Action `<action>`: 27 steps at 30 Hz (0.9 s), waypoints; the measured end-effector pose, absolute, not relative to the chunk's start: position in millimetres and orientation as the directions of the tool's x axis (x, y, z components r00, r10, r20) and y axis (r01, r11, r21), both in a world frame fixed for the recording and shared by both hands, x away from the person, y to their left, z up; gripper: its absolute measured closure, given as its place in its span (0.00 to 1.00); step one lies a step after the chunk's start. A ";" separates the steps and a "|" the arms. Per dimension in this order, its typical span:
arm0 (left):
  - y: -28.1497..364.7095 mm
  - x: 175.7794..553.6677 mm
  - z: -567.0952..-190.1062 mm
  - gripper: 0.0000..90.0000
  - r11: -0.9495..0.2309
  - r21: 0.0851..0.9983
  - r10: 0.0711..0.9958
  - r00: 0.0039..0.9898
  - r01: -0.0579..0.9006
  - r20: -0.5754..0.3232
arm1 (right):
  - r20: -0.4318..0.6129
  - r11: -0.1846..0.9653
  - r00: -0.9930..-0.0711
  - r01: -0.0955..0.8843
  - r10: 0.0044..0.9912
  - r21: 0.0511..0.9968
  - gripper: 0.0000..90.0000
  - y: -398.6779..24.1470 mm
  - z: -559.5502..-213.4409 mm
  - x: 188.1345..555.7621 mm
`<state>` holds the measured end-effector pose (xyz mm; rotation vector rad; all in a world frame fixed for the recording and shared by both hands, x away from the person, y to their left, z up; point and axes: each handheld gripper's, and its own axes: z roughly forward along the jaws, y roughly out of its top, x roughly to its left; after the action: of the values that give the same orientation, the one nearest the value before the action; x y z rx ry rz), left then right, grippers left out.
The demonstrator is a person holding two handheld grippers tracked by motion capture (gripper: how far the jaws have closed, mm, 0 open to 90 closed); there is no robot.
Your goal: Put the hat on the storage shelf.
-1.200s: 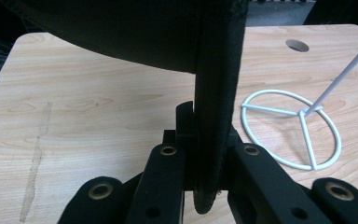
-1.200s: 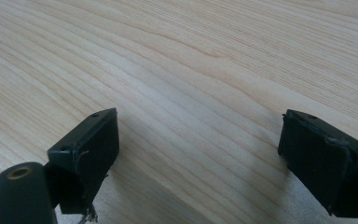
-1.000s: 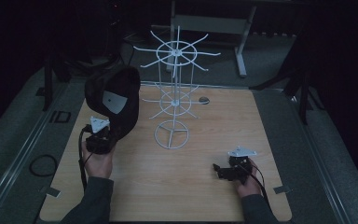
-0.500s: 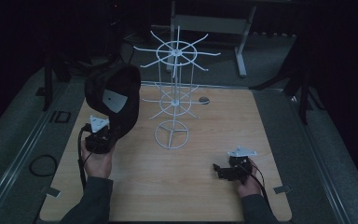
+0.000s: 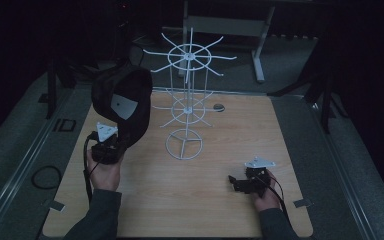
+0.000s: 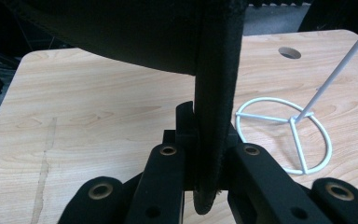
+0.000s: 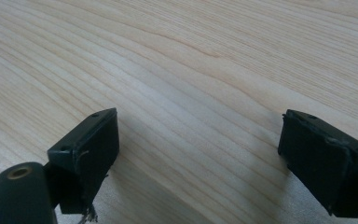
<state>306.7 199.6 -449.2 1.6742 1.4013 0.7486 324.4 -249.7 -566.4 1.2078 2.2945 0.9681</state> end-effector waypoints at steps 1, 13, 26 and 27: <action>199.3 306.2 -447.7 0.96 -0.058 0.868 0.976 0.210 0.494 -0.055 | -0.008 0.396 -0.563 0.571 0.826 0.719 0.14 -249.7 -566.4 324.4; 199.3 306.0 -442.5 0.96 -0.064 0.870 0.976 0.211 0.489 -0.047 | -0.009 0.397 -0.564 0.570 0.826 0.720 0.14 -249.7 -566.5 324.5; 200.2 305.3 -435.3 0.96 -0.067 0.874 0.977 0.209 0.481 -0.040 | -0.010 0.398 -0.565 0.569 0.825 0.719 0.14 -249.8 -566.4 324.5; 200.1 305.3 -435.0 0.96 -0.067 0.874 0.977 0.209 0.481 -0.040 | -0.011 0.398 -0.564 0.568 0.825 0.720 0.14 -249.8 -566.5 324.6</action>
<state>305.3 200.1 -435.0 1.6735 1.3873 0.7714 324.6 -249.8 -566.5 1.2038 2.2942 0.9677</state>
